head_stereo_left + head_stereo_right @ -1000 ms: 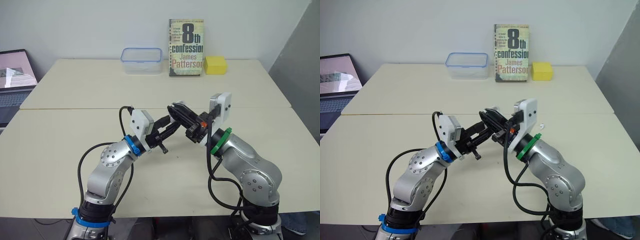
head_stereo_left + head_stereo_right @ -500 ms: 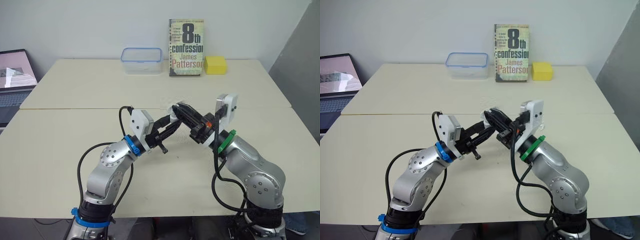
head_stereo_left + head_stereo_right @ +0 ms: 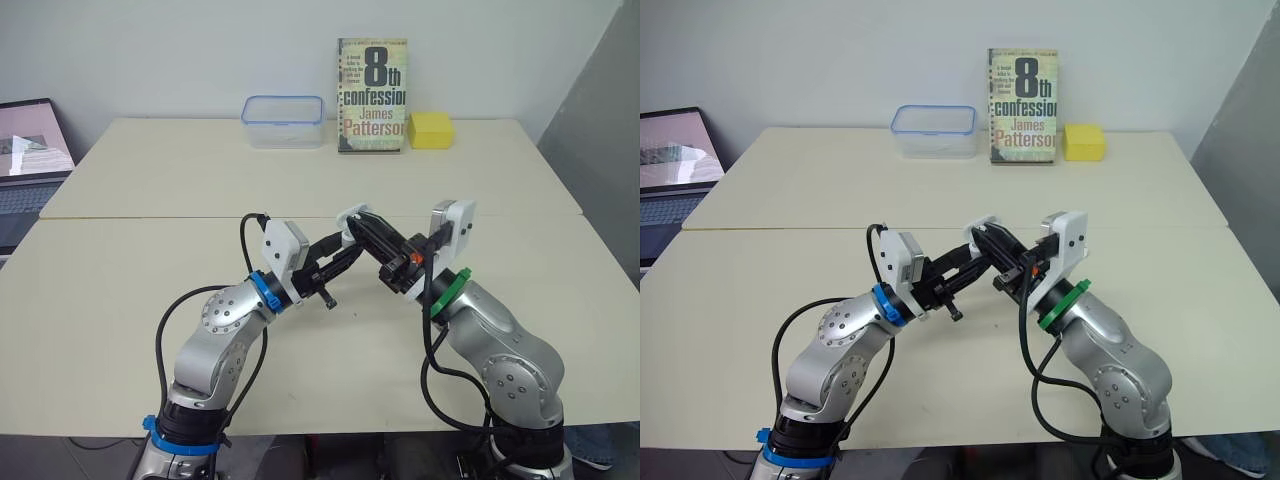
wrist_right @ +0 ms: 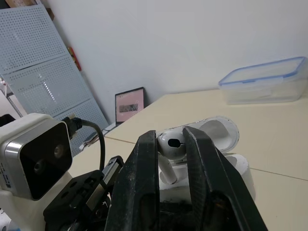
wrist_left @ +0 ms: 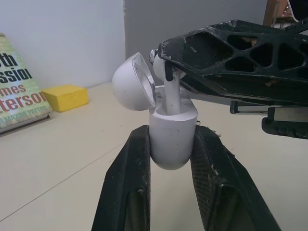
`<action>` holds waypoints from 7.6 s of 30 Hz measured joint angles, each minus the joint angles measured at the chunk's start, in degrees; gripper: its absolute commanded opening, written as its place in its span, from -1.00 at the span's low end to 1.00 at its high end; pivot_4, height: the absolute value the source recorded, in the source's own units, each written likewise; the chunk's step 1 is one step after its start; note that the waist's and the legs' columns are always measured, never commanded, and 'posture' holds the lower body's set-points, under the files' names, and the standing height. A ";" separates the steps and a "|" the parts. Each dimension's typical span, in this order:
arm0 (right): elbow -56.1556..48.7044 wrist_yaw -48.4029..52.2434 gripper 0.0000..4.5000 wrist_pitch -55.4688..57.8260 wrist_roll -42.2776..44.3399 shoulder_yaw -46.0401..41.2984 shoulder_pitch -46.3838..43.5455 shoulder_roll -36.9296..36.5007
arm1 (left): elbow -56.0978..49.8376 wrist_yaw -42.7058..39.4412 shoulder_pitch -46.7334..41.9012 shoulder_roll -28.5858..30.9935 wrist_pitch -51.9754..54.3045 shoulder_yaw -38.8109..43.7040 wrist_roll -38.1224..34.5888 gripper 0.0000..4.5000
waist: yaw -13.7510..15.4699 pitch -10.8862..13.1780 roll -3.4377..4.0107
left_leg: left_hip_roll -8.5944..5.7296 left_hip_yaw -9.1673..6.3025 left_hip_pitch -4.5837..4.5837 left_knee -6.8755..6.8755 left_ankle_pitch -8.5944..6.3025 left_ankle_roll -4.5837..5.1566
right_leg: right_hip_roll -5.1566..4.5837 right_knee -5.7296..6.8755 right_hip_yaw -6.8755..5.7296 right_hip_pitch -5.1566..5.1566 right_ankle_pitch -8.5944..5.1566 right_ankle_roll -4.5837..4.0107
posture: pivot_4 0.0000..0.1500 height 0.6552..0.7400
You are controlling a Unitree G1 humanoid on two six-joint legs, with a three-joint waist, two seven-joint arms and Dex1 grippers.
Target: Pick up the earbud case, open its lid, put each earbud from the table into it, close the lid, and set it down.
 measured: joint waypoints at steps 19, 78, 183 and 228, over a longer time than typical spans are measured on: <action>-0.80 -0.17 0.04 -0.61 -1.99 2.69 0.27 -0.71 | 0.00 0.45 0.00 0.02 0.46 0.14 0.04 -0.65 | 0.01 0.00 0.00 | 0.01 -0.02 -0.01 0.00 0.00 0.00 | 0.00 0.00 0.01 -0.01 0.00 0.00 | 1.00 1.00; 57.73 -14.79 -0.18 -15.04 -32.43 -7.02 -18.07 -2.80 | 3.77 -2.65 0.63 2.84 -4.91 0.55 1.52 -0.65 | 0.11 0.01 0.00 | 0.02 0.24 -0.11 0.03 0.01 -0.01 | 0.08 0.03 0.10 -0.18 0.08 -0.12 | 1.00 1.00; 4.25 59.91 -0.83 -9.14 -32.67 -1.92 5.98 -60.23 | -6.98 -2.51 6.74 7.88 2.65 1.26 -2.16 -0.65 | 1.50 0.05 -0.18 | 0.06 0.20 0.33 0.06 0.00 -0.02 | -0.10 -0.16 0.01 0.36 0.02 -0.04 | 1.00 1.00; 4.59 19.59 -0.83 -21.84 -26.06 4.63 -0.14 -14.62 | -1.52 -2.47 2.07 3.83 -1.21 0.08 -0.95 -0.65 | 1.43 0.04 -0.18 | 0.01 0.07 0.11 0.05 0.01 -0.02 | -0.05 -0.04 -0.02 0.12 0.04 -0.07 | 1.00 1.00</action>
